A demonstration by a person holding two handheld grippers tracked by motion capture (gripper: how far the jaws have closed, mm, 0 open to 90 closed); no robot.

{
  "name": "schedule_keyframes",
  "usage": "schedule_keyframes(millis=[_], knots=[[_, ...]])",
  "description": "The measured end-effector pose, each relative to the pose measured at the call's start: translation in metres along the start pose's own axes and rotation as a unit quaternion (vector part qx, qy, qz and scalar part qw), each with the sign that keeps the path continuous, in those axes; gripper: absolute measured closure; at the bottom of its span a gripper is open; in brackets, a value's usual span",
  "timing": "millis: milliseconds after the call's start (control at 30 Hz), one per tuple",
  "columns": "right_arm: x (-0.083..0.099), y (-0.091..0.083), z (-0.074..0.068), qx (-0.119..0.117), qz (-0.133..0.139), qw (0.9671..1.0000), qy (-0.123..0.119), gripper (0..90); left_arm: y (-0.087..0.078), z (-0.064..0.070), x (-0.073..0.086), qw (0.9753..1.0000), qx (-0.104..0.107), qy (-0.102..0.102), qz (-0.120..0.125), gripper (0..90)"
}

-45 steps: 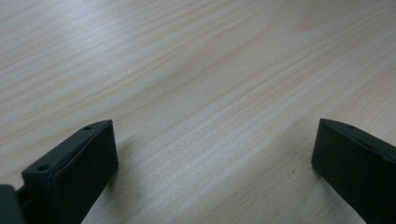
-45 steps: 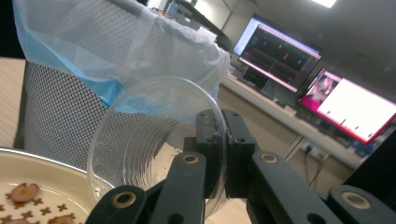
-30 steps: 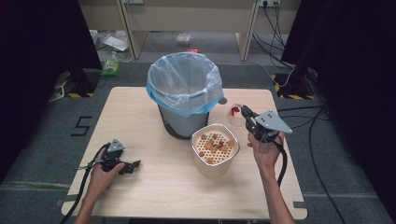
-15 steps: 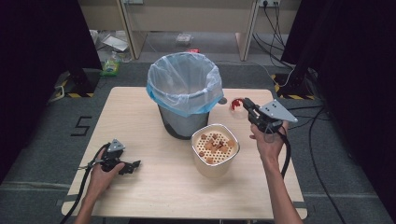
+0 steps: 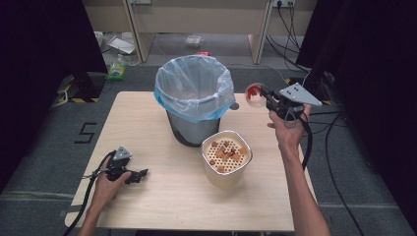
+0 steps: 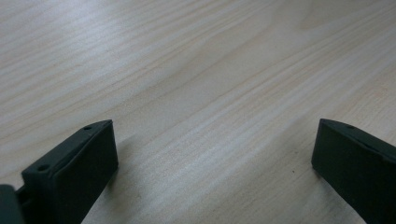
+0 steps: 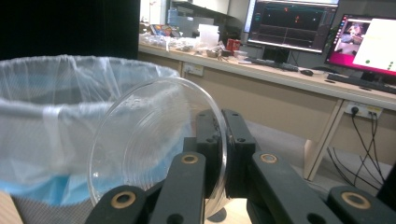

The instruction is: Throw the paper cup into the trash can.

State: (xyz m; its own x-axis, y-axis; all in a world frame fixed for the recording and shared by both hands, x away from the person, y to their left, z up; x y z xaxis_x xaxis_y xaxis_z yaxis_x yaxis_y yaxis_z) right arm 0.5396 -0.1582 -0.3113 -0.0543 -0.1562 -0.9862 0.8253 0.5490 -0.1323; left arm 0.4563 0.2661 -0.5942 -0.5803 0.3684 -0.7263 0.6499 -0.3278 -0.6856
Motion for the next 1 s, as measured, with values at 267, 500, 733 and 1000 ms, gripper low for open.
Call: schedule_keyframes(millis=[267,500,733,1000], knots=[[-0.027,0.007,0.006,-0.001,0.0,1.0,-0.001,87.0,0.0,0.0,0.0,1.0,0.0,0.0,0.0,0.0],[-0.058,0.017,0.004,-0.011,0.013,0.9999,0.003,87.0,0.0,0.0,0.0,1.0,0.0,0.0,0.0,0.0],[-0.081,0.036,-0.017,-0.04,0.024,0.9989,0.001,87.0,0.0,0.0,0.0,1.0,0.0,0.0,0.0,0.0],[-0.084,0.079,-0.064,-0.095,0.004,0.9955,-0.006,86.8,0.0,0.0,0.0,1.0,0.0,0.0,0.0,0.0]])
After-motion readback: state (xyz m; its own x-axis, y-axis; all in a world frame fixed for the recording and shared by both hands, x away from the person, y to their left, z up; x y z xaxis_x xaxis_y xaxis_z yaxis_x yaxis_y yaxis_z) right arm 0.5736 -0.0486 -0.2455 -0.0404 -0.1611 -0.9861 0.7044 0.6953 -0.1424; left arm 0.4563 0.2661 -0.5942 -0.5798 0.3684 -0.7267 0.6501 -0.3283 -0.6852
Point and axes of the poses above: each handheld gripper's, and its own axes: y roughly forward along the jaws, x roughly out of its underside, z roughly to its right, the point moved 10 cm from there along y, roughly forward along the jaws, and after that the axes turned 6 degrees about -x, right-handed, at the moved point
